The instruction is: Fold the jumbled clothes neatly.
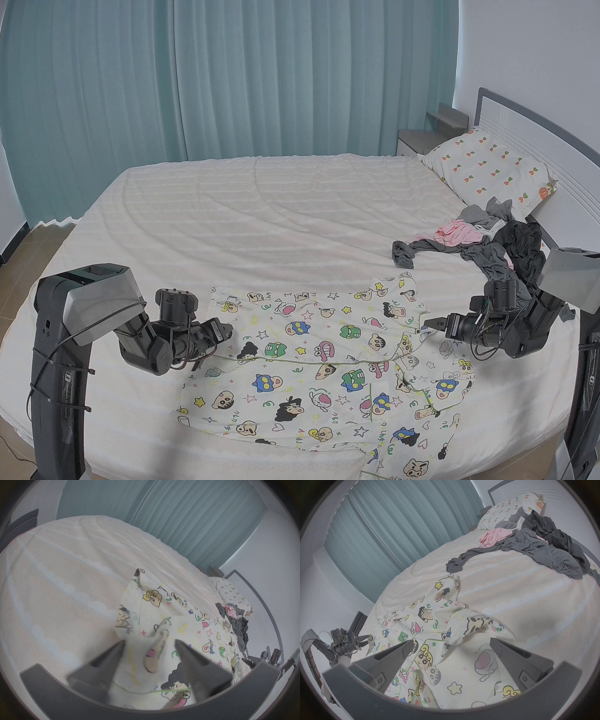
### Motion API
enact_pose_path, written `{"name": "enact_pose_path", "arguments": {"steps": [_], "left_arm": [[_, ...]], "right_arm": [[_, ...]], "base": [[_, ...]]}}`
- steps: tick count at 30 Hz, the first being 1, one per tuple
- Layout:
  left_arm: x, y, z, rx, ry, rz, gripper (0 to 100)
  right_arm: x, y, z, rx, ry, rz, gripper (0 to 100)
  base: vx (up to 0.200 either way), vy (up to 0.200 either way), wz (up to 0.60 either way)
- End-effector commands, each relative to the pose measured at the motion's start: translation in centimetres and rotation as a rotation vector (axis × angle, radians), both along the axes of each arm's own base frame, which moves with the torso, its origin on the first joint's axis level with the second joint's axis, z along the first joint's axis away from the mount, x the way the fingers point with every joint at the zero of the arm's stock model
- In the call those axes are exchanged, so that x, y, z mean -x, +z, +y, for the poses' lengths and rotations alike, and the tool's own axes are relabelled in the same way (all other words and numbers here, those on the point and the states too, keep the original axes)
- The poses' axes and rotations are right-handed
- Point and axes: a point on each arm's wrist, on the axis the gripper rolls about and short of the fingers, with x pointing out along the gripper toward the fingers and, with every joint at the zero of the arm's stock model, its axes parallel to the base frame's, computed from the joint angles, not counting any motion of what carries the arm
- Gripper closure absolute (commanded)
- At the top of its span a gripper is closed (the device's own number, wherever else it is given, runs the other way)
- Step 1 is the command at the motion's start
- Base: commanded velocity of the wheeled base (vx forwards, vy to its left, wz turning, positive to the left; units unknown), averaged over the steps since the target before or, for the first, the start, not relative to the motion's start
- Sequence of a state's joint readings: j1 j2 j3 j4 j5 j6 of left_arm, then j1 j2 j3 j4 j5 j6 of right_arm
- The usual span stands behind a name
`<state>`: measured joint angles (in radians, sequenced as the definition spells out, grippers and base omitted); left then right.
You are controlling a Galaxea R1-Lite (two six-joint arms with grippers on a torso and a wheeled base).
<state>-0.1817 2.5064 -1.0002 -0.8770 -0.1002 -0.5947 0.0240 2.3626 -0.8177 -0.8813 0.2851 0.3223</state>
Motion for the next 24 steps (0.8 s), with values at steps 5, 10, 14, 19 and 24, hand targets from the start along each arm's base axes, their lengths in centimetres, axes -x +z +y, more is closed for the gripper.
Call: {"name": "enact_pose_path", "arguments": {"steps": [5, 10, 14, 19, 24], "left_arm": [[1.3, -0.7, 0.5, -0.025, 0.053, -0.012, 100], [2.6, -0.9, 0.7, -0.03, 0.054, -0.012, 100], [3.7, -0.8, 0.7, -0.033, 0.052, -0.03, 100], [4.3, -0.8, 0.9, -0.062, 0.054, -0.052, 100], [4.8, -1.0, 1.1, -0.095, 0.034, -0.053, 100]], "right_arm": [[0.1, -0.2, 0.2, -0.001, 0.006, 0.006, 0], [0.0, -0.2, 0.2, 0.0, 0.005, 0.007, 0], [0.1, -0.2, 0.2, 0.001, 0.006, 0.007, 0], [0.1, -0.3, 0.2, 0.002, 0.007, 0.011, 0], [0.1, -0.5, 0.5, 0.004, 0.012, 0.014, 0]], "base": [[0.0, 0.0, 0.0], [0.0, 0.0, 0.0], [0.0, 0.0, 0.0], [0.0, 0.0, 0.0], [0.0, 0.0, 0.0]]}}
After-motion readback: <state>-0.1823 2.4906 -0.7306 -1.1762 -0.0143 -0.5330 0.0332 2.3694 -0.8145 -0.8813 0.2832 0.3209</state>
